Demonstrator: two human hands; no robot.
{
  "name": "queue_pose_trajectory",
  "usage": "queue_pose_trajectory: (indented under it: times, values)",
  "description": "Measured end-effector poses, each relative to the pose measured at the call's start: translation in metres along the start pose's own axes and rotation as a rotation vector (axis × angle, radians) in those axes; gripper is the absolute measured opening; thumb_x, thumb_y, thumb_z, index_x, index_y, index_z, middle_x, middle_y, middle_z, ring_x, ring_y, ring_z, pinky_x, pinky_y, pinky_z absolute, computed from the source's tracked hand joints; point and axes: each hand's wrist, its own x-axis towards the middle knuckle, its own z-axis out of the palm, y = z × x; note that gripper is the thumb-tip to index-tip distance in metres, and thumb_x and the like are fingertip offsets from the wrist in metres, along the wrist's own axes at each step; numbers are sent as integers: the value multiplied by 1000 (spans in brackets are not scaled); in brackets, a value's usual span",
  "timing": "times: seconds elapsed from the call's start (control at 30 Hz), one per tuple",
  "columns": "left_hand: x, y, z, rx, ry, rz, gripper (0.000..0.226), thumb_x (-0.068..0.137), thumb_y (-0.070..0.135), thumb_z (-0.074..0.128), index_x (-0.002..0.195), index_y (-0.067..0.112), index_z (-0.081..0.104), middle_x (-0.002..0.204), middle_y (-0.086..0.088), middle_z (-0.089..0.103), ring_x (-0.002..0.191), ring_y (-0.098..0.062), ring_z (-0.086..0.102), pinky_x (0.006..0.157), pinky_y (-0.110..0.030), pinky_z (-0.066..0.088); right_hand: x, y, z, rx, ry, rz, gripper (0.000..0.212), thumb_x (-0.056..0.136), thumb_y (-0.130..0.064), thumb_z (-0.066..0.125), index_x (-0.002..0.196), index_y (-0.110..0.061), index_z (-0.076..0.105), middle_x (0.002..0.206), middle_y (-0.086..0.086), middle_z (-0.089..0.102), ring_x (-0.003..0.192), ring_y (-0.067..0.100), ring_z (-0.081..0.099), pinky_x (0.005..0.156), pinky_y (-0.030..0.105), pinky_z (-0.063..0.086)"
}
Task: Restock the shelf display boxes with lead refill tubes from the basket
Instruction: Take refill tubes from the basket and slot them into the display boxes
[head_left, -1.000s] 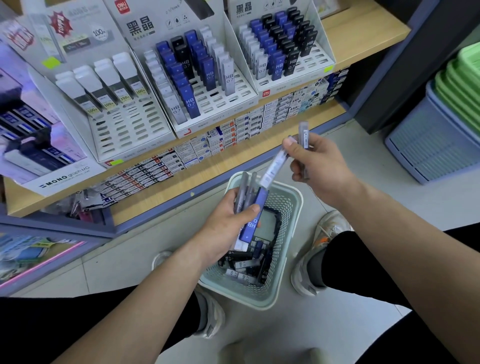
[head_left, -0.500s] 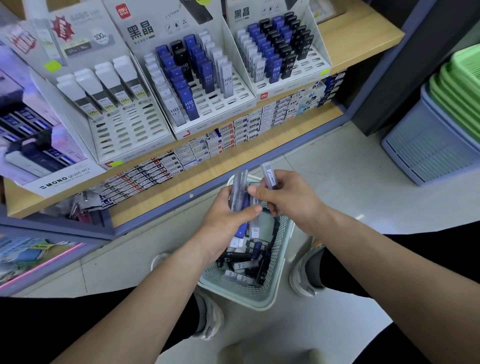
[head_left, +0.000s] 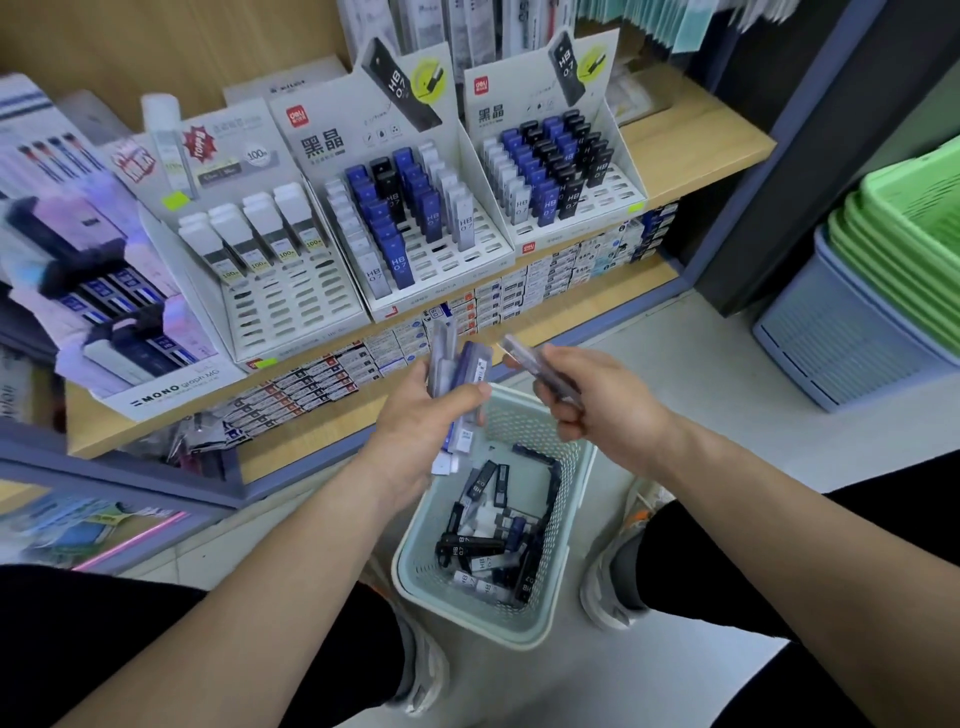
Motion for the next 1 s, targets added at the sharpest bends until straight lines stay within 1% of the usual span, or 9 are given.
queue_pose_trajectory:
  times: [0.07, 0.17, 0.27, 0.37, 0.43, 0.53, 0.63, 0.8, 1.0]
  values:
    - [-5, 11, -6, -2, -7, 20, 38, 85, 12, 76, 119, 13, 59, 88, -6, 70, 70, -20, 65, 64, -34, 53, -3, -11, 1, 22, 9, -26, 30, 104, -17, 44, 112, -10, 72, 70, 0, 49, 55, 12, 37, 52, 27, 32]
    - [-14, 28, -18, -10, 5, 61, 35, 87, 9, 73, 118, 12, 57, 83, 0, 67, 63, -15, 62, 56, -27, 51, -10, -27, 0, -55, -19, -128, 17, 97, -5, 60, 108, -13, 70, 73, 3, 60, 55, 12, 44, 53, 26, 37]
    - [-18, 39, -27, 23, 29, 94, 38, 84, 10, 76, 116, 11, 56, 85, -1, 66, 63, -16, 62, 56, -28, 51, -13, -39, -4, -114, -10, -205, 14, 87, -4, 73, 95, -12, 65, 73, 1, 68, 53, 11, 50, 53, 24, 41]
    - [-23, 48, -29, 71, 22, 108, 37, 83, 9, 77, 114, 11, 57, 86, -4, 69, 62, -15, 63, 58, -29, 53, -14, -50, -5, -177, 18, -303, 14, 81, -9, 80, 84, -15, 68, 69, -3, 67, 58, 18, 46, 53, 24, 41]
    - [-26, 54, -28, 110, 4, 125, 38, 82, 9, 78, 114, 13, 58, 85, -1, 71, 63, -14, 64, 60, -29, 53, -12, -57, -4, -205, 36, -355, 12, 80, -11, 80, 84, -19, 73, 76, -4, 68, 63, 17, 47, 58, 23, 45]
    - [-30, 60, -29, 138, -12, 142, 41, 80, 10, 80, 115, 16, 59, 80, 4, 71, 64, -15, 64, 63, -31, 53, -9, -68, -2, -241, 27, -373, 19, 85, -8, 76, 98, -23, 76, 86, 6, 72, 75, 15, 57, 69, 25, 52]
    - [-31, 67, -31, 196, -8, 163, 42, 81, 12, 80, 116, 17, 57, 77, 2, 69, 62, -17, 63, 62, -31, 52, -7, -82, 1, -225, -8, -347, 25, 89, 0, 70, 111, -11, 70, 87, 6, 76, 77, 17, 65, 73, 27, 56]
    - [-29, 76, -35, 303, -18, 177, 42, 83, 18, 80, 115, 26, 55, 85, 3, 68, 62, -12, 65, 70, -29, 53, 0, -102, 5, -185, -26, -324, 15, 95, -3, 63, 109, -4, 65, 88, 14, 75, 75, 18, 67, 69, 27, 56]
    - [-18, 85, -42, 312, 3, 195, 43, 85, 14, 77, 120, 24, 54, 77, 4, 66, 60, -9, 62, 62, -17, 50, 17, -115, 4, -332, -9, -321, 12, 92, -3, 67, 103, -7, 69, 90, 17, 73, 72, 21, 69, 69, 28, 59]
